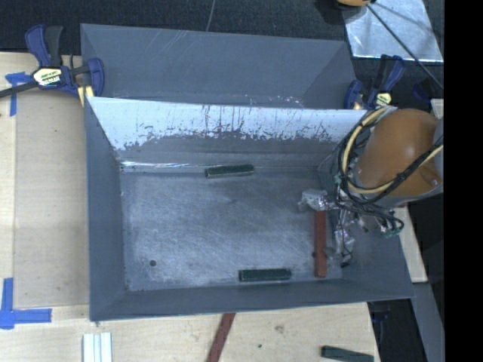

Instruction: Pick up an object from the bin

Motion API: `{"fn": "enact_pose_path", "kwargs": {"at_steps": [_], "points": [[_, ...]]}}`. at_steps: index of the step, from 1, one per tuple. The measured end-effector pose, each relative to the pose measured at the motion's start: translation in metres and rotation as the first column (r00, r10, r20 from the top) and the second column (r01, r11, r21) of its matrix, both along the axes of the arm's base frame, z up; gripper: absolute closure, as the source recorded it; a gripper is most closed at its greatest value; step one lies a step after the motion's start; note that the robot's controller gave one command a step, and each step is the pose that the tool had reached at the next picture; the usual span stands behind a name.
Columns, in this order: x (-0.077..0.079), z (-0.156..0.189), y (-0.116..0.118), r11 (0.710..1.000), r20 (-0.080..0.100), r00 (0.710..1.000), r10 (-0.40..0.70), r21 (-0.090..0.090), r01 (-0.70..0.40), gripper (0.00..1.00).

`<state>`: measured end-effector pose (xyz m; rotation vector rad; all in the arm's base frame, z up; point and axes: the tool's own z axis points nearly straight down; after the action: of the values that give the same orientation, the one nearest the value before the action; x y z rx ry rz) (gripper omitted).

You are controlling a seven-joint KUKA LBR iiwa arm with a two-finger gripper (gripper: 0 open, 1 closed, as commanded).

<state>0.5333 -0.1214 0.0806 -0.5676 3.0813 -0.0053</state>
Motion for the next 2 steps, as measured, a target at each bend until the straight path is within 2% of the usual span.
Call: {"fn": "enact_pose_path", "kwargs": {"at_steps": [1, 2], "points": [[-0.011, -0.010, 0.022, 0.996, -0.006, 0.996, -0.093, -0.003, 0.093, 0.00], [-0.033, -0.009, -0.017, 0.958, 0.002, 0.958, 0.288, 0.003, -0.288, 1.00]]}}
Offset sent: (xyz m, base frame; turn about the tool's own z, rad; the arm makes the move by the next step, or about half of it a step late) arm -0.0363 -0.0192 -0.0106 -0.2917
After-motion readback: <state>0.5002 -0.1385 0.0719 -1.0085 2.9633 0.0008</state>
